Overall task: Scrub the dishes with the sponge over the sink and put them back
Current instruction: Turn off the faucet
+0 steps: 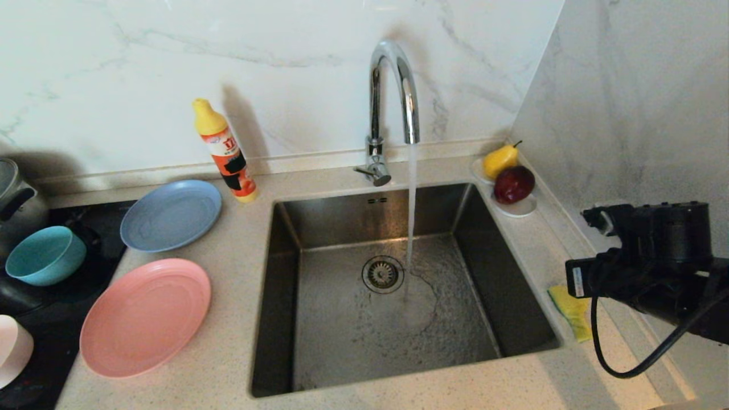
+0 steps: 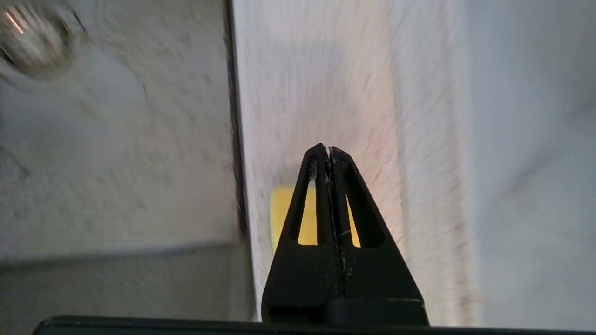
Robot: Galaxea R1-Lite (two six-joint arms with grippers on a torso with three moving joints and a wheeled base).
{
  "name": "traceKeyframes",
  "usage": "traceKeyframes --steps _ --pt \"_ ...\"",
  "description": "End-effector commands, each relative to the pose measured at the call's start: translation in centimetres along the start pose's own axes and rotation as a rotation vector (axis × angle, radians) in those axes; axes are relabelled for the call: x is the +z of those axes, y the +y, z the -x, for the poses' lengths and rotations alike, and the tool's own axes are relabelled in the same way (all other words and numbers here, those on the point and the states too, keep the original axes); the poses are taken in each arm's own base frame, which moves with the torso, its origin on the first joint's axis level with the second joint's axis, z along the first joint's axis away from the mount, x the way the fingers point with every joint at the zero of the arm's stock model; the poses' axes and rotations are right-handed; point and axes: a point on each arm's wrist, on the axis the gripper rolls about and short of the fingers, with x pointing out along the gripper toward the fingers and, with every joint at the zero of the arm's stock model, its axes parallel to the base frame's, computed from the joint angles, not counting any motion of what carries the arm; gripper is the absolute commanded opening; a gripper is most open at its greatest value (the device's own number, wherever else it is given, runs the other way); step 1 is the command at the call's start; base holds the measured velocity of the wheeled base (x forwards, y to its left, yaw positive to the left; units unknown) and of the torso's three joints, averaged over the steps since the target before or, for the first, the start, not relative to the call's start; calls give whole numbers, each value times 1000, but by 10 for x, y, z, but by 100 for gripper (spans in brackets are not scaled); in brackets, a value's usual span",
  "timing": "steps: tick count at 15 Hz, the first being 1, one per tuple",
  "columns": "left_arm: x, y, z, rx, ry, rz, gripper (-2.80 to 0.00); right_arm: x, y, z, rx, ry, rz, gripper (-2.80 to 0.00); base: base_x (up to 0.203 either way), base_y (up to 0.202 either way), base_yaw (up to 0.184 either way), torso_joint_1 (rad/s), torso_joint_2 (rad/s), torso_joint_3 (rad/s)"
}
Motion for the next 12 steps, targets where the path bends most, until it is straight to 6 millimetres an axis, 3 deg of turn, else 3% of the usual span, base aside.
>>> traceKeyframes --steps 1,5,7,10,12 --pt "-5 0 -1 0 19 0 -280 18 -5 30 11 -109 -20 -280 0 0 0 0 0 0" --pt "-5 0 -1 -2 17 0 -280 32 -16 92 61 -262 -44 -280 0 0 0 0 0 0" --pt "-5 0 -1 -1 19 0 -280 30 -26 130 125 -348 -55 -280 0 0 0 0 0 0" --pt "-5 0 -1 -2 19 0 -280 4 -44 180 195 -442 -50 -280 0 0 0 0 0 0" --pt "-5 0 -1 -1 19 0 -280 -27 -54 209 174 -484 -52 -280 0 0 0 0 0 0"
